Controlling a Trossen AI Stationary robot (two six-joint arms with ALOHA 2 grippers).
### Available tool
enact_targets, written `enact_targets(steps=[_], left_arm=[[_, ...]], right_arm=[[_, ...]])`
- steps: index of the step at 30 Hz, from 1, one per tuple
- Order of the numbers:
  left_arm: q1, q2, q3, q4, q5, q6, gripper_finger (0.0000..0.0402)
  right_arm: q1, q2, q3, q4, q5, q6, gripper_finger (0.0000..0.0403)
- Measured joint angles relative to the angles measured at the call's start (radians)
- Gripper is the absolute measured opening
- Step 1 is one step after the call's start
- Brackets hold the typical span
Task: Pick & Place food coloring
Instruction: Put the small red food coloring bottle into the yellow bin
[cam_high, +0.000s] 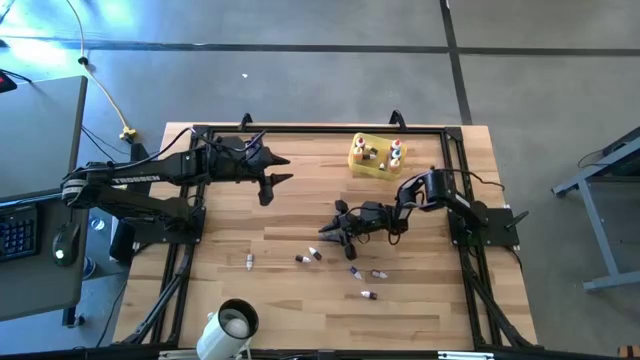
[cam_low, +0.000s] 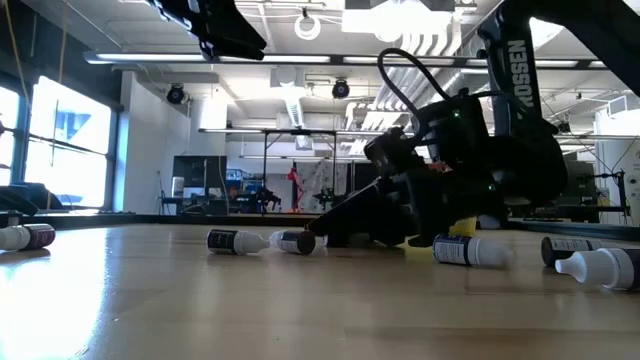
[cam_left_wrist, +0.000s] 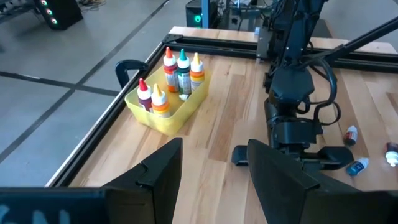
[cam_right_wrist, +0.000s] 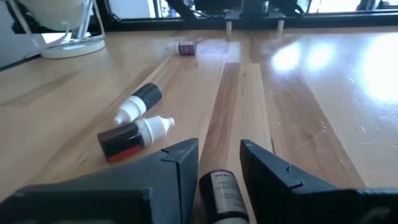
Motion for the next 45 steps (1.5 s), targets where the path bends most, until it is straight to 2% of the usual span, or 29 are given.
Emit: enact_targets(steps=[3,11,19,30,42,45], left_arm=[[0.0,0.0,0.0,-0.017,-0.001,0.0,0.0179],[0.0,0.0,0.0,-0.033,-0.001,0.0,0.0179],[0.0,0.0,0.0,-0.033,-0.002,0.0,0.0179],[0.0,0.0,0.0,-0.033,-0.002,0.0,0.0179],[0.0,0.0,0.001,-0.033,-0.003,-0.001,0.0179],[0.0,0.0,0.001,-0.033,-0.003,-0.001,0.0179]], right_arm=[[0.001,0.0,-0.008,-0.005,0.036,0.01,0.0108],[0.0,0.001,-0.02,-0.023,0.03,-0.003,0.006],[0.001,-0.077,-0.027,-0.067,0.018,0.0,0.0073],[0.001,-0.247,-0.027,-0.355,0.045,-0.087,0.0064],[-0.002,-0.275,-0.026,-0.365,0.058,-0.114,0.0061],[-0.011,-0.34,-0.025,-0.407,0.125,-0.152,0.0061]])
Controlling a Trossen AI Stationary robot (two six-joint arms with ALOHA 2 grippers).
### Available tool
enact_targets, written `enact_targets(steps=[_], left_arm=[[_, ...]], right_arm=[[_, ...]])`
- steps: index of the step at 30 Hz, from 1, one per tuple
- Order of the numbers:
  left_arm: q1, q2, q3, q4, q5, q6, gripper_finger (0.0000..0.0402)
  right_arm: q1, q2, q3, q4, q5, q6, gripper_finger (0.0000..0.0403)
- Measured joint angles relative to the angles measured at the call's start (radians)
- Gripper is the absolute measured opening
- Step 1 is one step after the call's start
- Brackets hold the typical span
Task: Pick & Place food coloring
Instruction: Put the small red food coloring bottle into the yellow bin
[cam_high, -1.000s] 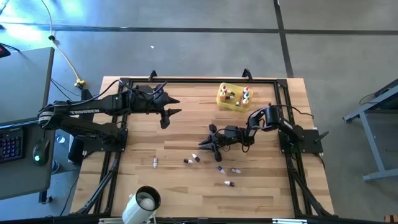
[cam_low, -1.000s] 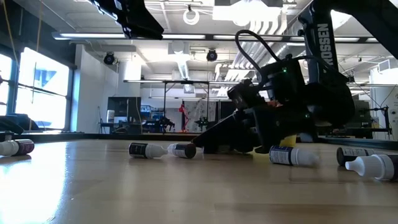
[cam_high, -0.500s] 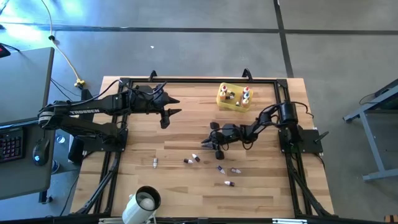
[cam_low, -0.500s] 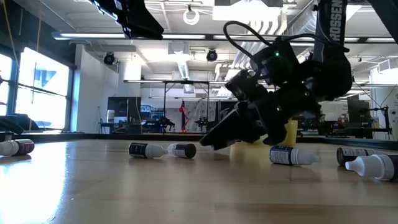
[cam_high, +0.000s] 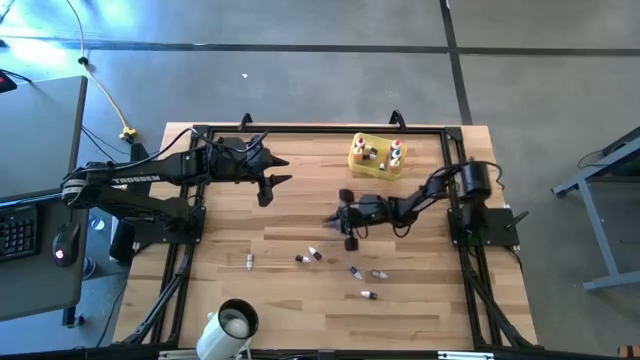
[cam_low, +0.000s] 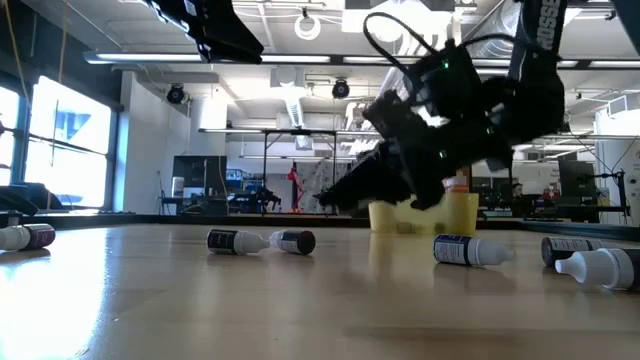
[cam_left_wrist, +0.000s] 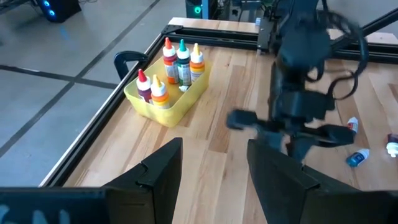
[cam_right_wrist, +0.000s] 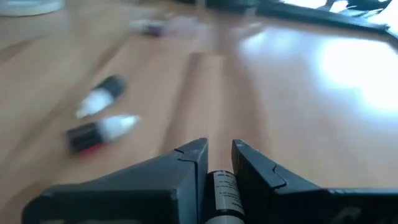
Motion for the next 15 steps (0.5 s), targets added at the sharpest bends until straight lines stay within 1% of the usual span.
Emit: enact_targets(steps=[2,5,9,11,13,15], left_arm=[[0.0,0.0,0.0,0.0,0.0,0.0,0.0179],[0.0,0.0,0.0,0.0,0.0,0.0,0.0179],[0.0,0.0,0.0,0.0,0.0,0.0,0.0179],[0.0,0.0,0.0,0.0,0.0,0.0,0.0179],[0.0,0.0,0.0,0.0,0.0,0.0,0.0179],[0.0,0.0,0.0,0.0,0.0,0.0,0.0179]], right_arm=[[-0.014,-0.071,0.0,-0.07,0.053,-0.036,0.0061],[-0.044,-0.206,0.0,-0.244,0.161,-0.108,0.0061],[-0.108,-0.39,0.001,-0.52,0.405,-0.13,0.0061],[-0.148,-0.458,0.001,-0.641,0.505,-0.115,0.0061],[-0.191,-0.507,0.001,-0.718,0.558,-0.084,0.0061],[-0.231,-0.534,0.001,-0.743,0.562,-0.064,0.0061]])
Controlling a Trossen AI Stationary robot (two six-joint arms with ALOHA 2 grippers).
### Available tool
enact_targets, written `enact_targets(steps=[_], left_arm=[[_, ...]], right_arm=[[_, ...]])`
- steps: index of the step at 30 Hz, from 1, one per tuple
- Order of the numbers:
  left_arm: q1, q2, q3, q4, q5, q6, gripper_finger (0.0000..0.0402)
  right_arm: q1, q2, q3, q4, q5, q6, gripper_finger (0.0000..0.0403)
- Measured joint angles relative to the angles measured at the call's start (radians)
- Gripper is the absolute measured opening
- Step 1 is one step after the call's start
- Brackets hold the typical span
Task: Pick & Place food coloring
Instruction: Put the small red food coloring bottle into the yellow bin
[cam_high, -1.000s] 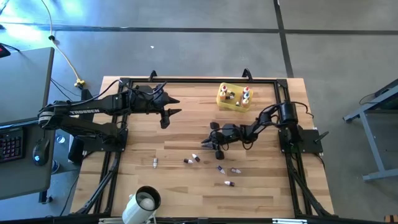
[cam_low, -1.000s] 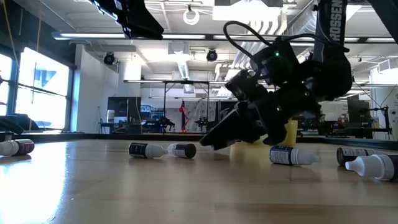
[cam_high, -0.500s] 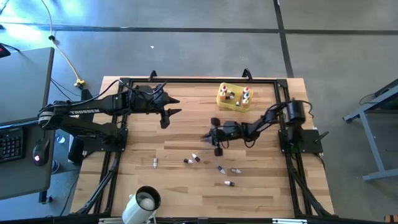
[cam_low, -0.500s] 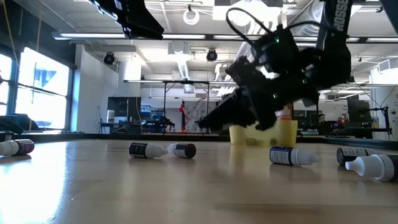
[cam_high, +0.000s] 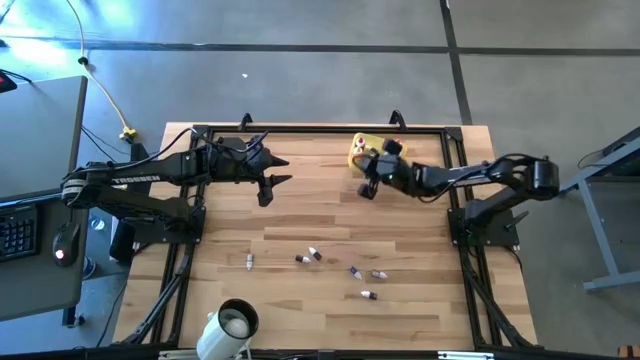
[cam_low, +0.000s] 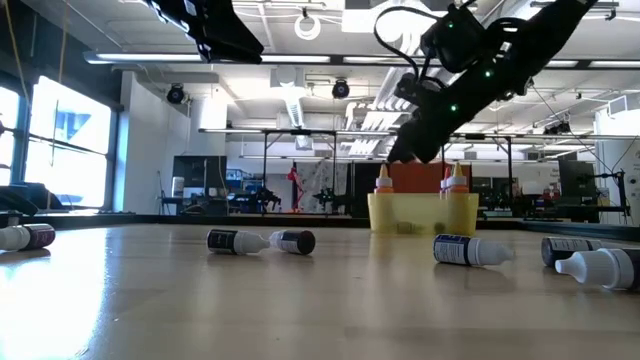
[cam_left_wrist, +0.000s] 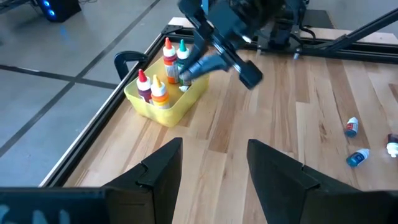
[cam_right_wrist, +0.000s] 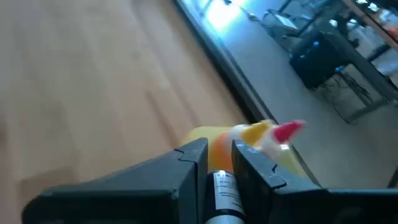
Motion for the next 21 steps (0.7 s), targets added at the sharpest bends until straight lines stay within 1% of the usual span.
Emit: enact_targets(steps=[7,9,13,15,19,21], left_arm=[[0.0,0.0,0.0,0.0,0.0,0.0,0.0179],[0.0,0.0,0.0,0.0,0.0,0.0,0.0179],[0.0,0.0,0.0,0.0,0.0,0.0,0.0179],[0.0,0.0,0.0,0.0,0.0,0.0,0.0179],[0.0,0.0,0.0,0.001,-0.001,0.0,0.0179],[0.0,0.0,0.0,0.001,-0.003,0.0,0.0179]], right_arm=[[-0.159,0.006,0.001,0.0,-0.051,0.008,0.0062],[-0.2,0.006,0.002,0.003,-0.106,0.012,0.0062],[-0.255,0.007,0.033,-0.031,-0.257,0.062,0.0062],[-0.269,0.01,0.059,-0.079,-0.274,0.063,0.0062],[-0.283,0.011,0.134,-0.284,-0.247,0.059,0.0062],[-0.283,0.011,0.159,-0.358,-0.24,0.083,0.0062]])
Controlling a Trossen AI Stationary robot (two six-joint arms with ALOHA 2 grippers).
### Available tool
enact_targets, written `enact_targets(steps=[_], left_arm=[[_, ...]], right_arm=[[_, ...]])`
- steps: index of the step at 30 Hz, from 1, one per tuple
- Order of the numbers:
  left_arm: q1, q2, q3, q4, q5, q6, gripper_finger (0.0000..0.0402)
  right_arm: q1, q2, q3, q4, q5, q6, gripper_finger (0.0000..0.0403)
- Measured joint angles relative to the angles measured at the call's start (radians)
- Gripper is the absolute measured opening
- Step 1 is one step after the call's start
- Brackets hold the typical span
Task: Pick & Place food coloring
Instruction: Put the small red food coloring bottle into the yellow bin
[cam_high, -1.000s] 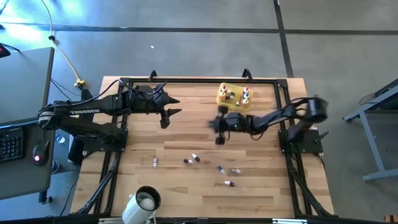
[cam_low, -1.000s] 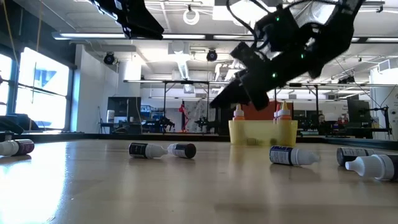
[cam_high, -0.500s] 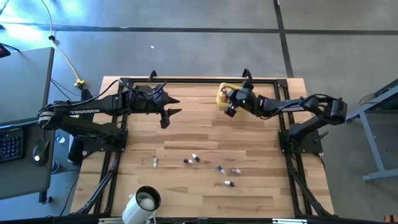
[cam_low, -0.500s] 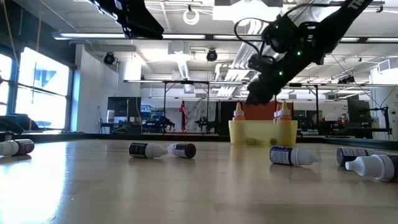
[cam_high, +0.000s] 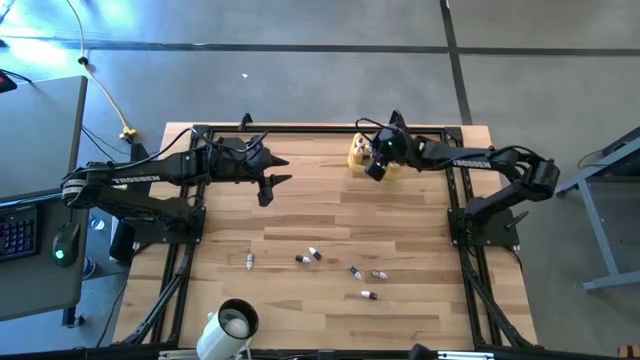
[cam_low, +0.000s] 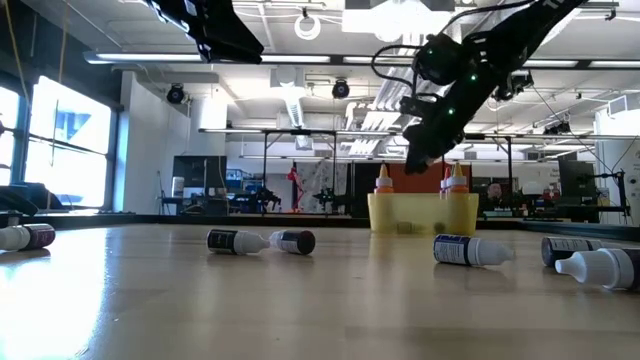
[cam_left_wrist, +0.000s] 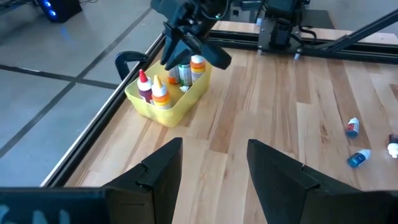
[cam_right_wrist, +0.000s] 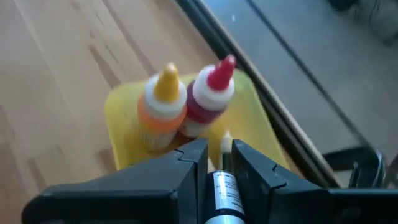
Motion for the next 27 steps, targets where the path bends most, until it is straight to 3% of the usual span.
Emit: enact_targets(steps=[7,19,27], left_arm=[[0.0,0.0,0.0,0.0,-0.024,0.0,0.0179],[0.0,0.0,0.0,0.003,-0.024,0.0,0.0179],[0.0,0.0,0.0,0.002,-0.024,0.0,0.0179]], right_arm=[[0.001,0.032,0.01,-0.023,-0.055,0.051,0.0062],[0.001,0.161,0.01,0.015,-0.012,0.043,0.0063],[0.001,0.162,0.01,-0.013,0.003,0.041,0.0112]])
